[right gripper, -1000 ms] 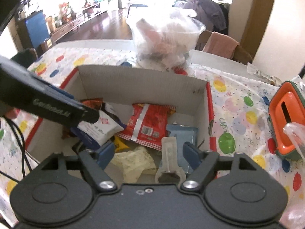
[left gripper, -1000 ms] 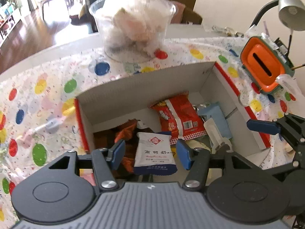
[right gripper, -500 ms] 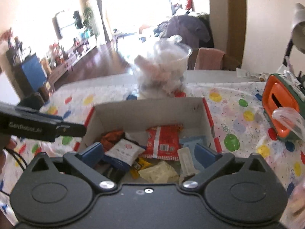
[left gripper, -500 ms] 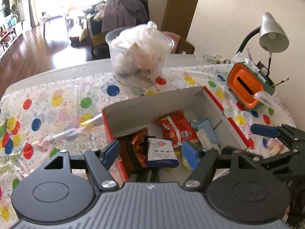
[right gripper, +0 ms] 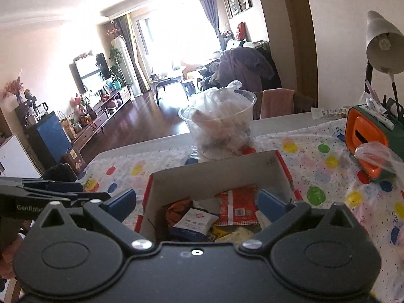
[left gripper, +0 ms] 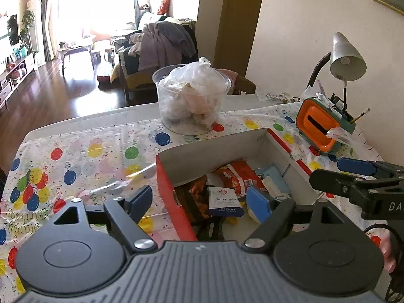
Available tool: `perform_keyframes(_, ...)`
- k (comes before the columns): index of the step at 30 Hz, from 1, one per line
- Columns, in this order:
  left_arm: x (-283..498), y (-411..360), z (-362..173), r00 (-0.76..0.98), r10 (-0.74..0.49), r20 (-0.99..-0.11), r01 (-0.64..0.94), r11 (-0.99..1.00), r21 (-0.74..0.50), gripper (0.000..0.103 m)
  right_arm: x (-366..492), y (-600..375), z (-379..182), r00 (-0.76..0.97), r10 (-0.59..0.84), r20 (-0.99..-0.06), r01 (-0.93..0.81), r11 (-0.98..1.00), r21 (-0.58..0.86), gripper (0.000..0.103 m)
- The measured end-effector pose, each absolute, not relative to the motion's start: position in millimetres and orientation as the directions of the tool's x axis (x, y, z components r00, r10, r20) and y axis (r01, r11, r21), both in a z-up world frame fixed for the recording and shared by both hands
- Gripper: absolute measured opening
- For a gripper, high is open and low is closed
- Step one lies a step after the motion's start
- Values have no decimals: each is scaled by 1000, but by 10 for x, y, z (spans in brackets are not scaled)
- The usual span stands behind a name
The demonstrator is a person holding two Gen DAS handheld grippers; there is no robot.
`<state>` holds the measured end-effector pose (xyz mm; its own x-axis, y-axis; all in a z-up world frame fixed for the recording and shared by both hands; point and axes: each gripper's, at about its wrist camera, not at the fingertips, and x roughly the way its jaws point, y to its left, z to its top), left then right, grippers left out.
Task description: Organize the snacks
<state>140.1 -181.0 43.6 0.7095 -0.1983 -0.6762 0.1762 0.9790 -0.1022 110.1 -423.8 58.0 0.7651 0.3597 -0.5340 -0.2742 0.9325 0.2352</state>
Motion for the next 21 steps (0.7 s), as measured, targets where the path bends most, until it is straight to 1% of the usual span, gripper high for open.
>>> perform_keyframes(2, 1356, -1786, 427, 715, -204, -668, 177, 978, -110, 84, 1080, -4235, 563, 766, 363, -531, -271, 931, 245, 103)
perform_keyframes(4, 1325, -1774, 425, 720, -207, -663, 178, 978, -113, 90, 1062, -4234, 549, 765, 365, -530, -269, 930, 252, 103)
perform_keyframes(5, 1305, -1771, 425, 724, -206, -659, 177, 978, -111, 92, 1028, -4237, 548, 766, 365, -530, -267, 930, 254, 103)
perform_keyframes(9, 1242, -1802, 442, 746, -195, -636, 182, 980, -86, 93, 980, -4249, 543, 763, 380, -523, -266, 922, 281, 103)
perform_keyframes(10, 1231, -1820, 443, 750, -191, -633, 184, 980, -77, 97, 968, -4246, 543, 766, 375, -522, -264, 924, 276, 103)
perform_keyframes(12, 1212, -1847, 440, 755, -192, -627, 187, 979, -74, 102, 935, -4236, 540, 771, 355, -529, -253, 933, 256, 103)
perform_keyframes(18, 1184, -1953, 396, 752, -190, -632, 190, 979, -69, 102, 865, -4227, 526, 790, 301, -534, -236, 953, 187, 103)
perform_keyframes(21, 1188, -2010, 369, 738, -197, -645, 194, 978, -77, 102, 850, -4254, 527, 787, 299, -540, -229, 954, 194, 103)
